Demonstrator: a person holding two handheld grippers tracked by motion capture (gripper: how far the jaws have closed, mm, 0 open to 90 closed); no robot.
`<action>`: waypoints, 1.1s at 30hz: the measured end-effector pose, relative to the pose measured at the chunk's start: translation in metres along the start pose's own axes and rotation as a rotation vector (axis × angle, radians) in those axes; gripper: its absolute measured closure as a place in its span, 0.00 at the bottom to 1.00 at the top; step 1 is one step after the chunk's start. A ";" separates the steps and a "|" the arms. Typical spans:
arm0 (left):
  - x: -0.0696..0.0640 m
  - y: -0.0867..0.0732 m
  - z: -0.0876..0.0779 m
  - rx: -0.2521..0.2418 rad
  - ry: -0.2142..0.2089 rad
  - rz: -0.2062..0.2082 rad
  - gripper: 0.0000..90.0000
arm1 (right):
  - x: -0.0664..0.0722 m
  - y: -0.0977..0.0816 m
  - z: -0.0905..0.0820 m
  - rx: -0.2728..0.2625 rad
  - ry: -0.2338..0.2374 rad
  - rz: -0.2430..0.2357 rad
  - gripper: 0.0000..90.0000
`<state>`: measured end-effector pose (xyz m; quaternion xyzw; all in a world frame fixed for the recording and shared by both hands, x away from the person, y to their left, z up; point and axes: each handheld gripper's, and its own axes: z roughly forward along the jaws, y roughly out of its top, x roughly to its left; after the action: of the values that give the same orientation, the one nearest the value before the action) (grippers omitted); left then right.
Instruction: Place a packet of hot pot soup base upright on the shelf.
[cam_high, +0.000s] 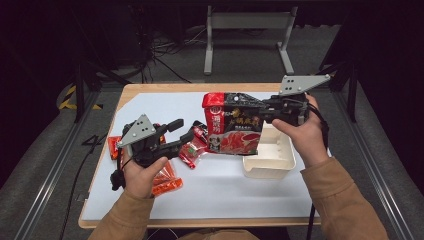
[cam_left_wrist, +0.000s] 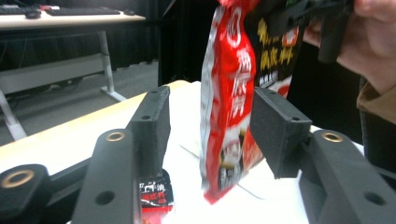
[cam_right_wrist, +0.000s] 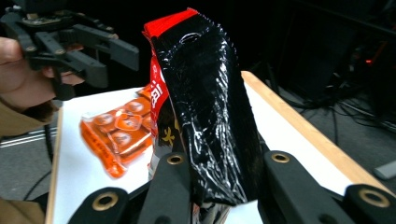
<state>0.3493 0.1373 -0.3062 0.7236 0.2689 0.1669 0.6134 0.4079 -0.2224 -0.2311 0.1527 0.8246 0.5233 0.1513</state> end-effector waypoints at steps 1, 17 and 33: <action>0.002 -0.003 0.001 0.005 0.003 -0.012 0.51 | -0.005 0.000 -0.004 0.002 -0.018 0.002 0.87; 0.016 -0.018 0.007 0.030 0.042 -0.054 0.41 | -0.043 -0.003 -0.023 -0.045 -0.106 0.009 0.87; 0.023 -0.026 0.010 0.038 0.058 -0.075 0.39 | -0.076 -0.012 -0.023 -0.025 -0.185 -0.051 0.87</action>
<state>0.3684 0.1453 -0.3358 0.7194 0.3165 0.1595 0.5974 0.4667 -0.2773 -0.2261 0.1773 0.8040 0.5134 0.2422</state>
